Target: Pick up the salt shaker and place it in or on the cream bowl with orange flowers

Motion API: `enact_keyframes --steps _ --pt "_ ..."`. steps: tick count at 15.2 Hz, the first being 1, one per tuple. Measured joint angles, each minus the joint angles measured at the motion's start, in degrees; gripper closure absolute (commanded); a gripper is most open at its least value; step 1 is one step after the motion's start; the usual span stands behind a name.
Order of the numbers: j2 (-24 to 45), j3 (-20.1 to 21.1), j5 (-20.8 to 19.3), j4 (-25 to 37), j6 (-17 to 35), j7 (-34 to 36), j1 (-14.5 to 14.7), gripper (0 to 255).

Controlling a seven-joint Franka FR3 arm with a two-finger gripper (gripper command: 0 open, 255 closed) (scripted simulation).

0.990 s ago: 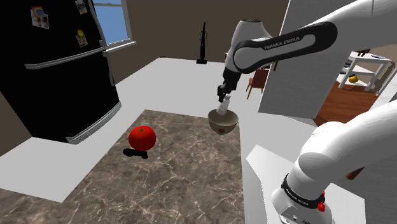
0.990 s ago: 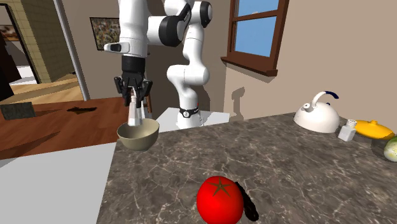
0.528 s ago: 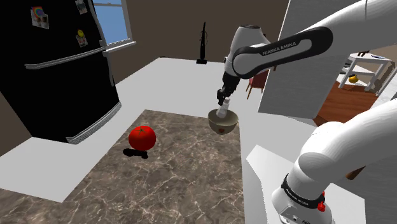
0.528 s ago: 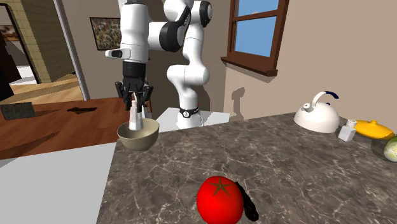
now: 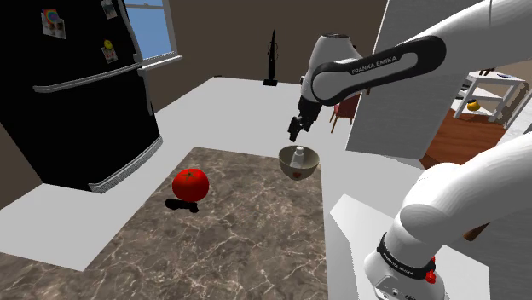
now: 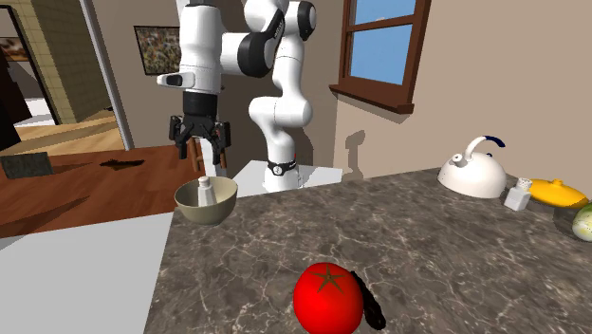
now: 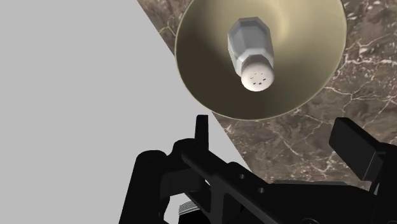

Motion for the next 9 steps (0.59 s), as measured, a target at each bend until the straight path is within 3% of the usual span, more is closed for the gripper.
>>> enact_keyframes --steps 6,9 --pt "-3.6 0.4 0.2 3.7 -7.2 0.1 0.2 0" --pt "-4.1 0.3 0.2 4.1 -8.2 0.0 0.1 0"
